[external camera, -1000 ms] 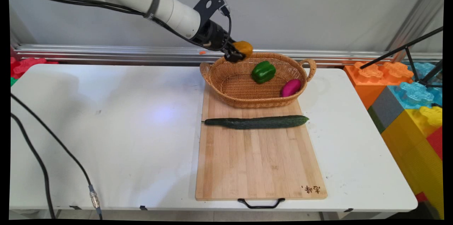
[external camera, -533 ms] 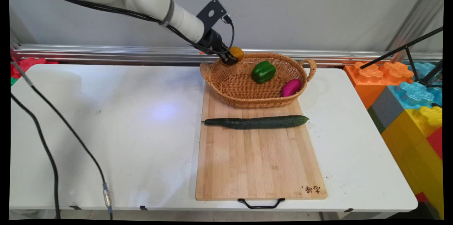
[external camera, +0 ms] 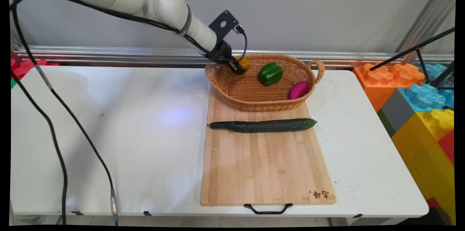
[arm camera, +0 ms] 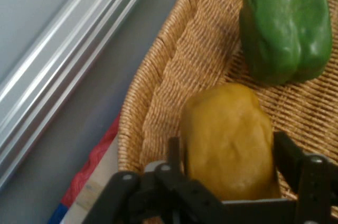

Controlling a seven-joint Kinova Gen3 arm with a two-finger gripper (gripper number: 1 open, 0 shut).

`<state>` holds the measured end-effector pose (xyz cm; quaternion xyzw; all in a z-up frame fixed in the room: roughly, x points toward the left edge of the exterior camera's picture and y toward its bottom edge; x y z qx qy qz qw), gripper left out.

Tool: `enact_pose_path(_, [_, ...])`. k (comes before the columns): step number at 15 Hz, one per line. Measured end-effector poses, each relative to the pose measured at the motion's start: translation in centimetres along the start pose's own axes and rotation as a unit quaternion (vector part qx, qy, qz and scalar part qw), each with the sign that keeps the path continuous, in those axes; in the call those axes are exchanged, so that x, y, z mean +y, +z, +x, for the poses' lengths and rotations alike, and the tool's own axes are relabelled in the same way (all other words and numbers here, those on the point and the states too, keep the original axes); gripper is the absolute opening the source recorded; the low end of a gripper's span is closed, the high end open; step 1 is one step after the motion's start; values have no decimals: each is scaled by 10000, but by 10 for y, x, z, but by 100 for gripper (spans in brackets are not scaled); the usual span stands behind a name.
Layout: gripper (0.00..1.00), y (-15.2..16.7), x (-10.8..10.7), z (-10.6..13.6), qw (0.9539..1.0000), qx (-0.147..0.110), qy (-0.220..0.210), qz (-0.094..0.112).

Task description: Place the picked object in the vegetable basket

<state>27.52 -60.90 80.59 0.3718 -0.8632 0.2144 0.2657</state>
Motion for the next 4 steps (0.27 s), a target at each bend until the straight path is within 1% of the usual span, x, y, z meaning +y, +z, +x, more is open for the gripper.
enact_pose_path(1, [100,3,1,0,10000,-32,-4,-4])
enact_pose_path(4, [100,8,7,2,10000,-50,-19,-62])
